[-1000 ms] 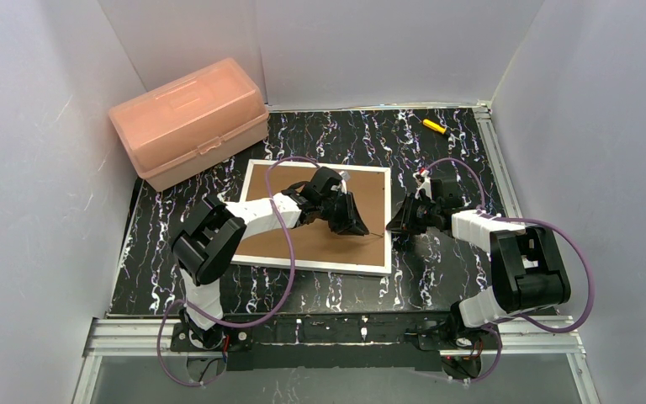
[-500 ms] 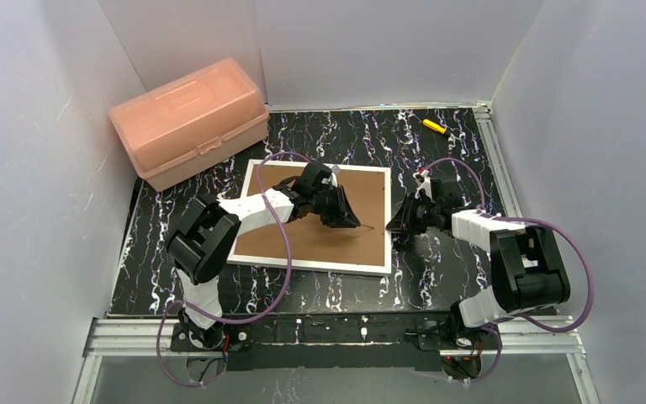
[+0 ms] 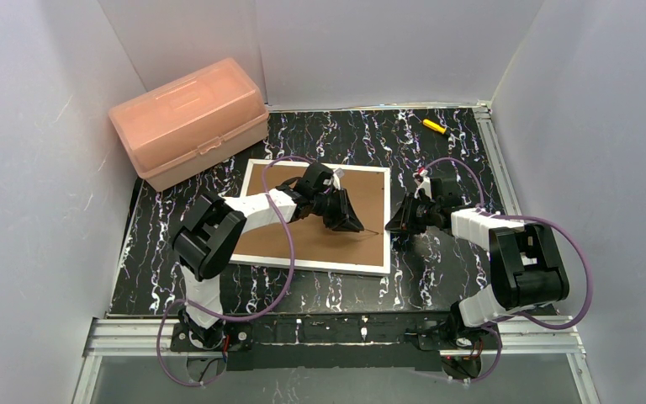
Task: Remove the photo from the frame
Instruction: Release the photo frame item from the photo frame.
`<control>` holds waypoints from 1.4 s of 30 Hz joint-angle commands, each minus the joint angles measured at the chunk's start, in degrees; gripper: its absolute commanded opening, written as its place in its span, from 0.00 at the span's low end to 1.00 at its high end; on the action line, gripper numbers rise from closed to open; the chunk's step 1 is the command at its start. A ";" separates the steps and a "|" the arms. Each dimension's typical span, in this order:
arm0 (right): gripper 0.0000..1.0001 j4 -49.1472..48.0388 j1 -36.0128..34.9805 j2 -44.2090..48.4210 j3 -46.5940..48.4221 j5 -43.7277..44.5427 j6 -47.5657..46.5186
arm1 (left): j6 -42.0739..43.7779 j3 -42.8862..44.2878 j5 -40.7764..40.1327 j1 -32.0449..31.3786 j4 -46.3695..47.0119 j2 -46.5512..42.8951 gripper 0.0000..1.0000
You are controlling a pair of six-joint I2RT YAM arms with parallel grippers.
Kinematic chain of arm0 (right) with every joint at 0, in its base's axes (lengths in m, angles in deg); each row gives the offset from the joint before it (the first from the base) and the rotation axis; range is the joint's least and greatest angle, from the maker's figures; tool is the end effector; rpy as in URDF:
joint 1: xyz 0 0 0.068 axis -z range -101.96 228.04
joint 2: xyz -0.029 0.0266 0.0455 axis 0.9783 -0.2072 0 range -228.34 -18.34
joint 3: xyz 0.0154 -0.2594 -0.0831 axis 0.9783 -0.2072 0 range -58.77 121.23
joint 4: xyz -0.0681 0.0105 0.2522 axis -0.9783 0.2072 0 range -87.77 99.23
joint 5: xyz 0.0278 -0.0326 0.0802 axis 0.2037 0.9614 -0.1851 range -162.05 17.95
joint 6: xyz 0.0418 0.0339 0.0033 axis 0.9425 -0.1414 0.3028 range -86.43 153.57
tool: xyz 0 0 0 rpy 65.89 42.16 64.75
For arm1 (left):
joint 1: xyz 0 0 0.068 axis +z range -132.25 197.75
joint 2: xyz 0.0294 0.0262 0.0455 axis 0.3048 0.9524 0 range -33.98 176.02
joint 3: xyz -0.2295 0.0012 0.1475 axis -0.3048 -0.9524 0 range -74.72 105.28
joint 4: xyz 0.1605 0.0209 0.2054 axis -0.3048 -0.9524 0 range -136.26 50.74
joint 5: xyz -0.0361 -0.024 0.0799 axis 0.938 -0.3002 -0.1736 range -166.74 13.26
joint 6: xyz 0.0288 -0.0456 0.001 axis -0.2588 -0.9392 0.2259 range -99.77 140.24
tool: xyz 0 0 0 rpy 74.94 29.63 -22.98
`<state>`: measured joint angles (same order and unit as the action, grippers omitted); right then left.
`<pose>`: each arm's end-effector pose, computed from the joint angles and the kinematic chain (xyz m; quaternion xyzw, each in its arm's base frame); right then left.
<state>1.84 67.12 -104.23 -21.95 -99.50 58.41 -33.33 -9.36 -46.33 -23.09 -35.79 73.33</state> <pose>0.2685 0.0684 0.1518 0.0270 0.9125 0.3165 0.2580 0.2930 -0.2770 0.1813 0.0170 0.8764 -0.4682 0.1116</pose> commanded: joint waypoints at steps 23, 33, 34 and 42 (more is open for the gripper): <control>0.28 -0.93 -0.46 -1.89 2.07 -3.32 -0.93 | -0.30 2.49 2.18 -0.11 -0.74 2.15 0.00; 0.27 -0.78 -0.48 -1.92 2.12 -3.34 -1.00 | 1.71 2.79 1.74 -0.07 -2.76 1.24 0.00; 0.28 -0.76 -0.47 -1.92 2.12 -3.32 -1.02 | 2.28 2.90 1.59 -0.09 -3.07 1.14 0.00; 0.27 -0.67 -0.43 -1.89 2.12 -3.32 -1.18 | 3.86 2.83 2.03 0.51 -7.09 0.46 0.00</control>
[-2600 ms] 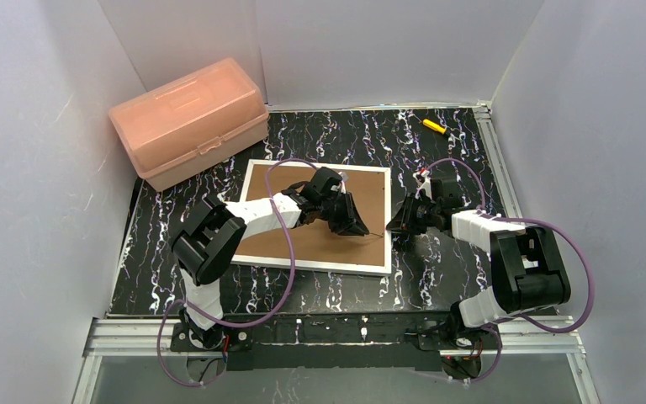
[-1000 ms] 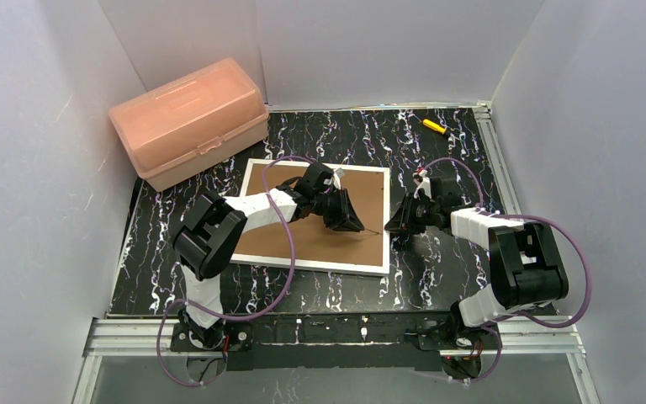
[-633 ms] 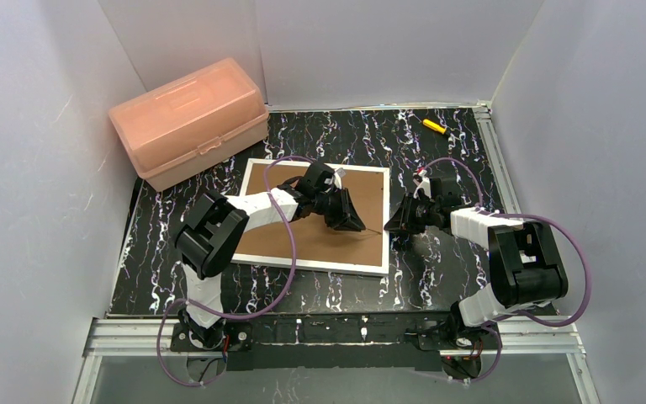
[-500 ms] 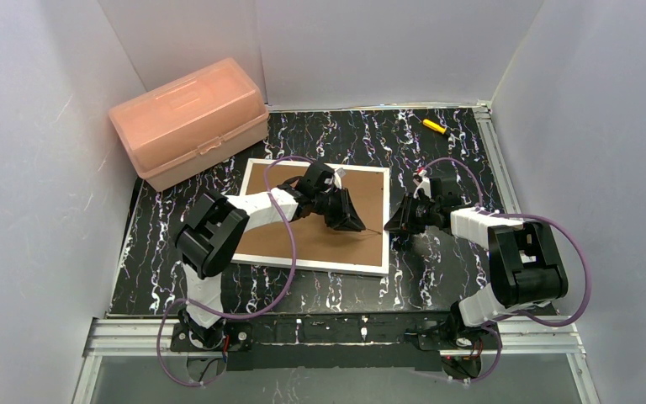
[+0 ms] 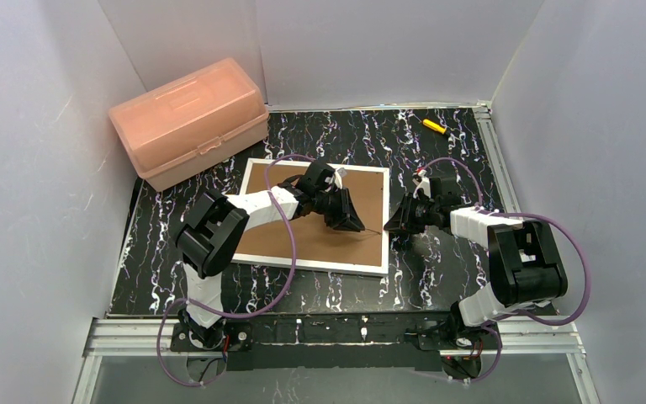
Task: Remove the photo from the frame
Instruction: Release the photo frame item from the photo frame.
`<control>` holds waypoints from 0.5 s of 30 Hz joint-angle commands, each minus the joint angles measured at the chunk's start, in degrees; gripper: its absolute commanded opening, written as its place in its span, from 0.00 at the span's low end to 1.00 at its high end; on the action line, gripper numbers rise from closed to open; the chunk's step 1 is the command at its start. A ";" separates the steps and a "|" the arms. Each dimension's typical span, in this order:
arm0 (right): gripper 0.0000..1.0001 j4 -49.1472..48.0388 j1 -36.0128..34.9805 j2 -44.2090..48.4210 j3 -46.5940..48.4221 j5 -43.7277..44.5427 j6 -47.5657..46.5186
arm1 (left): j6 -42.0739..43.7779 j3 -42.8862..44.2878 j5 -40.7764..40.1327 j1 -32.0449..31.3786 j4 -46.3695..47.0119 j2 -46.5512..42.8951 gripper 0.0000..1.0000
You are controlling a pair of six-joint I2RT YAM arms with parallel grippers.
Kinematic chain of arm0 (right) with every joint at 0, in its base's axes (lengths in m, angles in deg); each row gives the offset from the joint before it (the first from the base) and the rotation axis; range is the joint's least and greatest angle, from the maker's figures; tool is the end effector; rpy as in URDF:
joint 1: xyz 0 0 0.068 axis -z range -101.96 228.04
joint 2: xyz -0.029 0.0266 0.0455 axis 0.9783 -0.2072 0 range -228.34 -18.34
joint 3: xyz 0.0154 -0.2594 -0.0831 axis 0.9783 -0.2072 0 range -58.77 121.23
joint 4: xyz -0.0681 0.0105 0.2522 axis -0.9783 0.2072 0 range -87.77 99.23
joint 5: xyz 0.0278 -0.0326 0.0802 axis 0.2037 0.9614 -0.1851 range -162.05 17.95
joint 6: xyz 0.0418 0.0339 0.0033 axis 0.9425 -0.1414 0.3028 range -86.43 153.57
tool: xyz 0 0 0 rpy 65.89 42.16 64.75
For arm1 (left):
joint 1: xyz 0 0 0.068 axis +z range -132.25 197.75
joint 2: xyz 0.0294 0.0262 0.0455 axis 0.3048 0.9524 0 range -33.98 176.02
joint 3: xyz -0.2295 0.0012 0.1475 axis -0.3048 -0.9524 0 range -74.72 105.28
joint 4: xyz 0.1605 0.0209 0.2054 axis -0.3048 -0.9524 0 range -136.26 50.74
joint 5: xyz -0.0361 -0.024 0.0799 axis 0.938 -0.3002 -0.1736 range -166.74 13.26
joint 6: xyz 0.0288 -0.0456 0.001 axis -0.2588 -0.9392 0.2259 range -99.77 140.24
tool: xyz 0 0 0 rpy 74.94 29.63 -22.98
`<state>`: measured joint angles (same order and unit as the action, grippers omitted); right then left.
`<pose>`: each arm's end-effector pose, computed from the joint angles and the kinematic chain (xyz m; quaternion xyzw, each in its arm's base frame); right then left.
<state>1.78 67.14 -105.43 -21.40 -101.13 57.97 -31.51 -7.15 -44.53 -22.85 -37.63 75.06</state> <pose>0.2710 0.0697 0.1494 0.0199 0.9115 0.3264 0.2496 0.2985 -0.2808 0.1791 0.0325 0.8775 -0.4678 0.1008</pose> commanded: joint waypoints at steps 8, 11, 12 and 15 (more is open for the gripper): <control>0.27 -0.69 -0.44 -0.58 1.41 -1.94 -0.67 | 0.90 0.18 1.40 0.70 -4.30 -1.06 0.00; 0.27 -0.64 -0.49 -0.53 1.34 -2.07 -0.76 | 0.77 0.64 1.44 0.70 -4.74 -0.88 0.00; 0.27 -0.69 -0.47 -0.53 1.36 -2.10 -0.76 | 0.66 0.71 1.53 0.70 -4.64 -0.77 0.00; 0.27 -0.90 -0.45 -0.54 1.18 -2.44 -0.61 | -0.45 0.53 1.81 0.70 -3.69 -0.25 0.00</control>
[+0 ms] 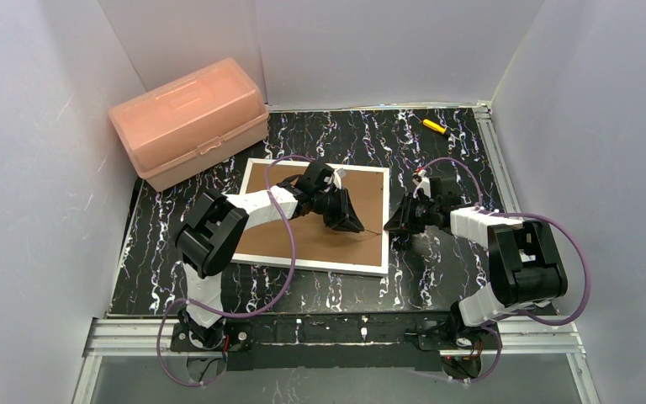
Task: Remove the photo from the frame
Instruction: Release the photo frame item from the photo frame.
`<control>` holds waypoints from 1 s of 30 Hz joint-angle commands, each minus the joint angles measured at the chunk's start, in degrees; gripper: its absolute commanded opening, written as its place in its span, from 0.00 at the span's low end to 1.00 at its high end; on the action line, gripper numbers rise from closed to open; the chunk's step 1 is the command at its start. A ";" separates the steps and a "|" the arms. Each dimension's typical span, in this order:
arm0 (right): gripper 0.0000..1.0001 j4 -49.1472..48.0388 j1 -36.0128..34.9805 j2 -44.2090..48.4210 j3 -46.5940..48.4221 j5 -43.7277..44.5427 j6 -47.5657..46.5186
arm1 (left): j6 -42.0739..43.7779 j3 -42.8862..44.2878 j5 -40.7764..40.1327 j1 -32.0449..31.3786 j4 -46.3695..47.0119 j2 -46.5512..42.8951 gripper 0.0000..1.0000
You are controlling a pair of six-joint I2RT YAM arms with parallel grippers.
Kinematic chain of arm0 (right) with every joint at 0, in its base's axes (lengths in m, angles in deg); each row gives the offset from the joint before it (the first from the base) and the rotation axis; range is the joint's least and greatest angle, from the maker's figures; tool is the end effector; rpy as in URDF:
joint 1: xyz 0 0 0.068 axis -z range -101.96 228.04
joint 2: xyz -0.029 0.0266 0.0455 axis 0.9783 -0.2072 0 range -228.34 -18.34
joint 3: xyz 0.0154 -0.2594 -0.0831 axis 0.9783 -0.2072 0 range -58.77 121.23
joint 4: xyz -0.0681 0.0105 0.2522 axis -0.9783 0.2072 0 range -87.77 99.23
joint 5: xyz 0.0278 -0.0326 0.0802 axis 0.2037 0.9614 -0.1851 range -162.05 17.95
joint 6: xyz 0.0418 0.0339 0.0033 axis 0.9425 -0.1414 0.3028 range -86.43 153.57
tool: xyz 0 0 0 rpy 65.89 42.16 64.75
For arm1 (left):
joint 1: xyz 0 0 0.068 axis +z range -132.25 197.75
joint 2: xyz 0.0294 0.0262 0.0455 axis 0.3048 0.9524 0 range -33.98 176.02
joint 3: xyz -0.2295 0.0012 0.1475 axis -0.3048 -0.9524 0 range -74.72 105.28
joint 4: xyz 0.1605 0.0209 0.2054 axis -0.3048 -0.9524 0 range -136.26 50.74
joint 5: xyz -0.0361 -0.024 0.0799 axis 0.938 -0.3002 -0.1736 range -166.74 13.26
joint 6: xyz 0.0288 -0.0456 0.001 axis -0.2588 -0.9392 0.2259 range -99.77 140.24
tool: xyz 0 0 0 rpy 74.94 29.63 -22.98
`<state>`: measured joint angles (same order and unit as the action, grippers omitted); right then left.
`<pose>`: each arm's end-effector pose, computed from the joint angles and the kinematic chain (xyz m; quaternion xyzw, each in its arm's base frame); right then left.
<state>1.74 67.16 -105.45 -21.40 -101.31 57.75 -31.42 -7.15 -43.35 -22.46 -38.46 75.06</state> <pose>0.2711 0.0698 0.1494 0.0177 0.9112 0.3272 0.2499 0.2991 -0.2784 0.1782 0.0325 0.8781 -0.4688 0.0904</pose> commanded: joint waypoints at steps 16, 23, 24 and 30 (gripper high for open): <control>0.27 -1.46 -0.50 -0.33 0.84 -3.13 0.11 | -4.32 -1.57 -1.30 0.30 1.64 0.72 0.00; 0.27 -1.65 -0.48 -0.43 0.66 -3.34 0.23 | -5.20 -2.17 -1.65 0.30 2.19 0.77 0.00; 0.27 -1.62 -0.51 -0.43 0.62 -3.35 0.29 | -5.21 -2.26 -1.65 0.30 2.19 0.79 0.00; 0.27 -2.12 -0.49 -0.77 0.67 -3.89 0.50 | -5.40 -1.73 -1.07 0.14 2.36 1.57 0.00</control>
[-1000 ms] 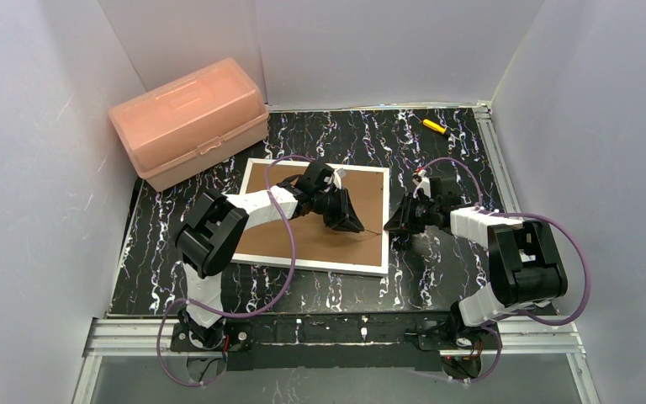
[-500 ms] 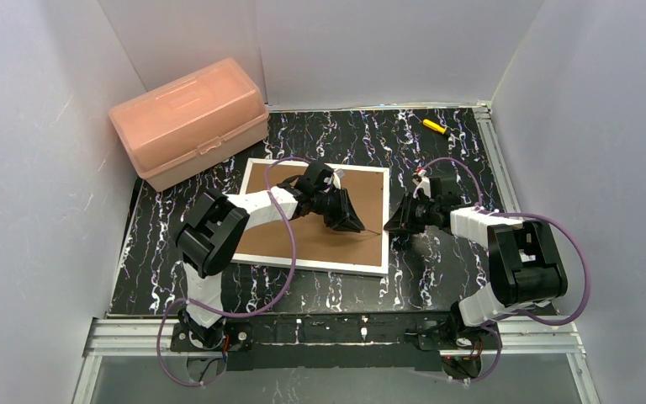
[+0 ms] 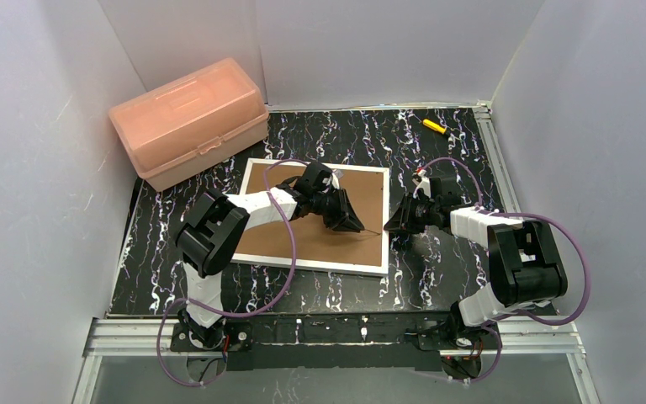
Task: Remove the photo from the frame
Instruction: Release the photo frame item from the photo frame.
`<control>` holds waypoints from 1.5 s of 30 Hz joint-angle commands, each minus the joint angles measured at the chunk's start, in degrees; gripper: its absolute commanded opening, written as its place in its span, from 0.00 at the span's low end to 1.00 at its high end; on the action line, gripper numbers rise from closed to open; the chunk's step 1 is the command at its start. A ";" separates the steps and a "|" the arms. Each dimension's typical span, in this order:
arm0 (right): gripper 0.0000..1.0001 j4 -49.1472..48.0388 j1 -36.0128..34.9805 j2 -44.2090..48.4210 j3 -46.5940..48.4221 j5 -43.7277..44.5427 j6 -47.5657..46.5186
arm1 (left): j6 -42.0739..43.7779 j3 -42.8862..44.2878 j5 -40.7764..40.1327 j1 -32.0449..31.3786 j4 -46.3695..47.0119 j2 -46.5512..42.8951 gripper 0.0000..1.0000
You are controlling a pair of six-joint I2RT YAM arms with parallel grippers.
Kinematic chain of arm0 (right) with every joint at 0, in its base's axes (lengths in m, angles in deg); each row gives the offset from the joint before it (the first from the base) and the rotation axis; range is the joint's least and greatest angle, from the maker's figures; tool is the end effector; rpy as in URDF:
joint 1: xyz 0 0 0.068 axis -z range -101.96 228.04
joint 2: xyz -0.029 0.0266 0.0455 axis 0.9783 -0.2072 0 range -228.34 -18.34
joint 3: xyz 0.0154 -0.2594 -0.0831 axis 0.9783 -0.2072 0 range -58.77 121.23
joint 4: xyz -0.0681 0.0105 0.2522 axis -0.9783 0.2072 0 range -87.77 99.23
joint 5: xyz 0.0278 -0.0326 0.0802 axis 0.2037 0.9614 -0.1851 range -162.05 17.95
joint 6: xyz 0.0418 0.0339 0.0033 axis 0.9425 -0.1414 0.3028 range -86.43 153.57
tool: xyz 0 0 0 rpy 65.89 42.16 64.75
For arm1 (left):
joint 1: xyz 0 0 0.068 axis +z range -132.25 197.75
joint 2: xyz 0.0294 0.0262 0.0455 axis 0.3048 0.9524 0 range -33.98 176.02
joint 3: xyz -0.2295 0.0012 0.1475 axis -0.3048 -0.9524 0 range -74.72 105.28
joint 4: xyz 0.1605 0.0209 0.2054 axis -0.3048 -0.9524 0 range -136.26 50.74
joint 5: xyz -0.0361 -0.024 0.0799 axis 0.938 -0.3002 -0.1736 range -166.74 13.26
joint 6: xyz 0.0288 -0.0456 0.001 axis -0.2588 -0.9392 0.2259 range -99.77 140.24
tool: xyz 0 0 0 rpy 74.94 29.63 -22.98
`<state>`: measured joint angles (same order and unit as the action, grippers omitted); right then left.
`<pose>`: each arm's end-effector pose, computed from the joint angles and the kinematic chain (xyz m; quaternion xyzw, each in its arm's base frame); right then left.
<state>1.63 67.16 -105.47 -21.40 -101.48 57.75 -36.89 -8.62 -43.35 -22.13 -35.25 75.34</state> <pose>0.2712 0.0699 0.1495 0.0169 0.9106 0.3286 0.2500 0.3001 -0.2761 0.1730 -0.0079 0.8740 -0.4796 0.0778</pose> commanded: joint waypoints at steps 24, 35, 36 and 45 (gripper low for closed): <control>0.27 -4.41 -2.69 0.04 -1.98 -4.41 3.31 | -1.76 4.19 -1.53 -4.78 -1.53 1.45 0.00; 0.26 -3.81 -3.33 1.78 -2.56 -3.29 3.59 | -1.11 12.68 -6.37 -9.12 -12.58 0.83 0.00; 0.26 -3.73 -3.36 1.93 -2.63 -3.20 3.67 | -0.37 14.06 -7.09 -9.61 -13.95 1.22 0.00; 0.24 -3.35 -3.80 3.10 -3.00 -2.65 3.93 | 1.54 24.68 -7.86 -13.26 -19.10 6.28 0.00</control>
<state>-0.76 66.60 -103.24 -23.59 -98.53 60.16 -35.07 10.33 -57.58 -29.82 -58.98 78.60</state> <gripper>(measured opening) 0.252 0.138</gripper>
